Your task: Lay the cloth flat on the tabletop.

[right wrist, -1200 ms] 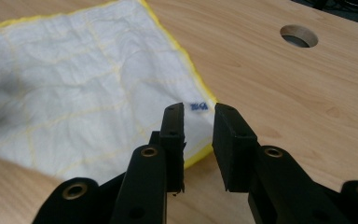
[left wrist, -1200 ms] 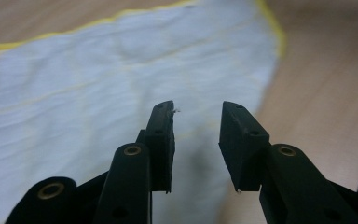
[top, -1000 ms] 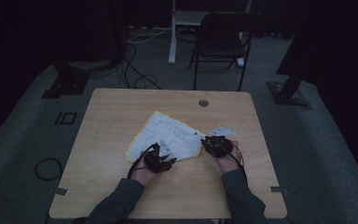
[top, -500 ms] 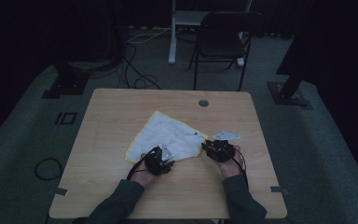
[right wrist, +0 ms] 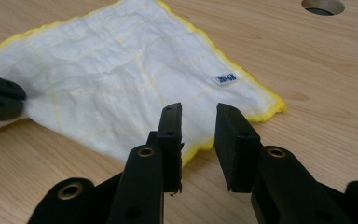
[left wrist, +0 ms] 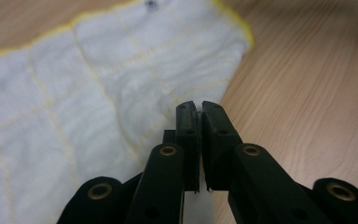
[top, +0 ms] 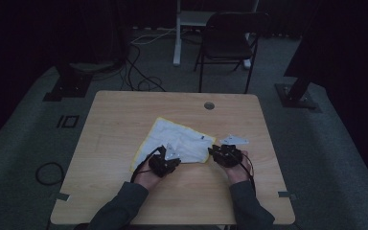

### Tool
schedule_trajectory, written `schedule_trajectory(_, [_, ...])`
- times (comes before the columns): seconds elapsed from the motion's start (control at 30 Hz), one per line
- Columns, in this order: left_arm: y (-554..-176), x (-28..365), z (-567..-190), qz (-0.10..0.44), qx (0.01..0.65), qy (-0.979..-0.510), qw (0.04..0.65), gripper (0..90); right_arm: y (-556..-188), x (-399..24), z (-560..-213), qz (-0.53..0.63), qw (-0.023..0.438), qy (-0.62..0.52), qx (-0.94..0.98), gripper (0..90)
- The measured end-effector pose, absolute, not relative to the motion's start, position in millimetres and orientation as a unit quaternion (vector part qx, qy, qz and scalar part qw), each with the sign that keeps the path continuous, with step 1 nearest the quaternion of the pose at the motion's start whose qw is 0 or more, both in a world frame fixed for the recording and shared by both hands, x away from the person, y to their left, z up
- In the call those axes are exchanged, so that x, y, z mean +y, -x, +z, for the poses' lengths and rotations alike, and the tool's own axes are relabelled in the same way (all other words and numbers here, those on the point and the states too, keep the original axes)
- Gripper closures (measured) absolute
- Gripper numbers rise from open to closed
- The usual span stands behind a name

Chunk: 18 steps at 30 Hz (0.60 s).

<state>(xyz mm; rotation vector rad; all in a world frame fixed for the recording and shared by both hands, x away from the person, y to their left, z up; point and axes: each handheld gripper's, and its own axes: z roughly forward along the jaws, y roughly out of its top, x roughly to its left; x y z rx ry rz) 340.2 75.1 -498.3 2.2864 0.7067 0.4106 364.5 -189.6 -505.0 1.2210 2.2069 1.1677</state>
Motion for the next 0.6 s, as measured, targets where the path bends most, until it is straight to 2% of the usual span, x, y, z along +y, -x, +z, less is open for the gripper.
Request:
schedule_trajectory(0.3, [-382, 108, -484, 0.152, 0.351, -0.84, 0.384, 86.7, -364, -186, -503, 0.412, 0.183, -0.427, 0.784, 72.2])
schedule_trajectory(0.6, [-415, 138, -505, 0.153, 0.426, -0.82, 0.351, 84.5, -365, -173, -507, 0.405, 0.181, -0.416, 0.794, 72.2])
